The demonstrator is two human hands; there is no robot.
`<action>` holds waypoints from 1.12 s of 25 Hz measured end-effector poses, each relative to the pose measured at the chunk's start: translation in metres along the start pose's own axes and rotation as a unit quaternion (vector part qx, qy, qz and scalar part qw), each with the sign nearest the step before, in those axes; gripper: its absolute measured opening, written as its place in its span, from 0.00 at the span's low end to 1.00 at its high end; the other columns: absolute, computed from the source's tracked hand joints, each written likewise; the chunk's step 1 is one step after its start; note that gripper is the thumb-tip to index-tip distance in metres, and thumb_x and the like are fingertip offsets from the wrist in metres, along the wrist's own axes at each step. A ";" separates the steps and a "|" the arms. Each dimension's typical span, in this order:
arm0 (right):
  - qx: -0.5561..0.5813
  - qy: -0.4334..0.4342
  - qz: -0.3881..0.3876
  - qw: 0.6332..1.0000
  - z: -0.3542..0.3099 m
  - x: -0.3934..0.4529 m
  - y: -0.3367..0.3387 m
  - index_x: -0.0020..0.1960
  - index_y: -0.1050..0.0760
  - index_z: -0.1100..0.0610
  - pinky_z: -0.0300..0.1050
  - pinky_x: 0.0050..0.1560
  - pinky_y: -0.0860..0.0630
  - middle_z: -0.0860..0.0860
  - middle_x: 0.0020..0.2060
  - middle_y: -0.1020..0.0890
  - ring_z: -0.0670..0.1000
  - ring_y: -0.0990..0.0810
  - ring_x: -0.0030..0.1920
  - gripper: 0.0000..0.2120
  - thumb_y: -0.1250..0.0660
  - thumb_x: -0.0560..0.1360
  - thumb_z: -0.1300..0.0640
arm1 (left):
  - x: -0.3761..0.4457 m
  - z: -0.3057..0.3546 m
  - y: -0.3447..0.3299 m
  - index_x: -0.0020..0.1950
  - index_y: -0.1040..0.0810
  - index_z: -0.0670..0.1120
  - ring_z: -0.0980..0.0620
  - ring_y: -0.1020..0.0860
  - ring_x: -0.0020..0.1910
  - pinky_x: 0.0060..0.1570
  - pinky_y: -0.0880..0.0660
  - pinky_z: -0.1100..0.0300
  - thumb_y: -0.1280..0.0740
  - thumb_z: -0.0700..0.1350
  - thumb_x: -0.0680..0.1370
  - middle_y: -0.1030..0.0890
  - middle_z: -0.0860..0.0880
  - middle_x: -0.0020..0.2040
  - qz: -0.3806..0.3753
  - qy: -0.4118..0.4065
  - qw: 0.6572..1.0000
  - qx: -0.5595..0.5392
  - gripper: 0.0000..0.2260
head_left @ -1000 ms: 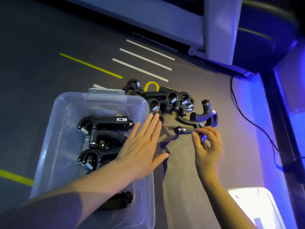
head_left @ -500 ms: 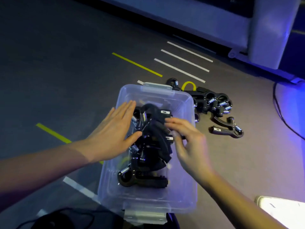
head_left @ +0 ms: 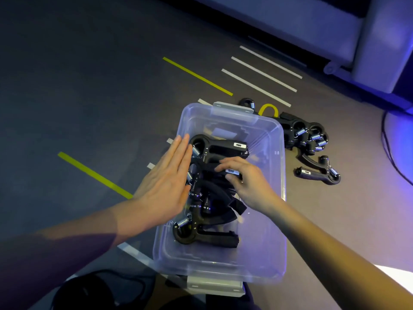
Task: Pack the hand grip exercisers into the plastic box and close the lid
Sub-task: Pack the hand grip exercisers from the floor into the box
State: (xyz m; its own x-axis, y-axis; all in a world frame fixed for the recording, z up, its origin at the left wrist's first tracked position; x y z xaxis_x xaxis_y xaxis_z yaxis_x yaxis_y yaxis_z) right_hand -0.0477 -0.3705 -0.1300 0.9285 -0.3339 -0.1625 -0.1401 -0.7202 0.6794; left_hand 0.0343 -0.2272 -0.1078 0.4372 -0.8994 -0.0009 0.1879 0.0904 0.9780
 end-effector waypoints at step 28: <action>0.003 -0.212 0.304 0.929 0.126 -0.055 0.118 0.74 0.40 0.55 0.50 0.67 0.32 0.50 0.70 0.30 0.50 0.30 0.67 0.26 0.39 0.78 0.52 | 0.084 0.149 -0.002 0.75 0.52 0.40 0.44 0.52 0.75 0.69 0.51 0.47 0.55 0.64 0.73 0.54 0.43 0.76 0.031 -0.099 0.992 -0.071 0.38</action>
State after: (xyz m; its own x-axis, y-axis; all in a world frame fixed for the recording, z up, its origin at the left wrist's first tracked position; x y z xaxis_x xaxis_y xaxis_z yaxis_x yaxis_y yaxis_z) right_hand -0.1588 -0.5134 -0.1314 0.4588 -0.8884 -0.0181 -0.5974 -0.3235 0.7338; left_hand -0.0602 -0.3667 -0.0789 0.2733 -0.9552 0.1136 0.2939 0.1954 0.9357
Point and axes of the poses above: each hand's wrist, its own x-axis towards the middle knuckle, its own y-axis out of the back of the hand, z = x × y, the point moved 7 cm from there along x, towards the middle knuckle
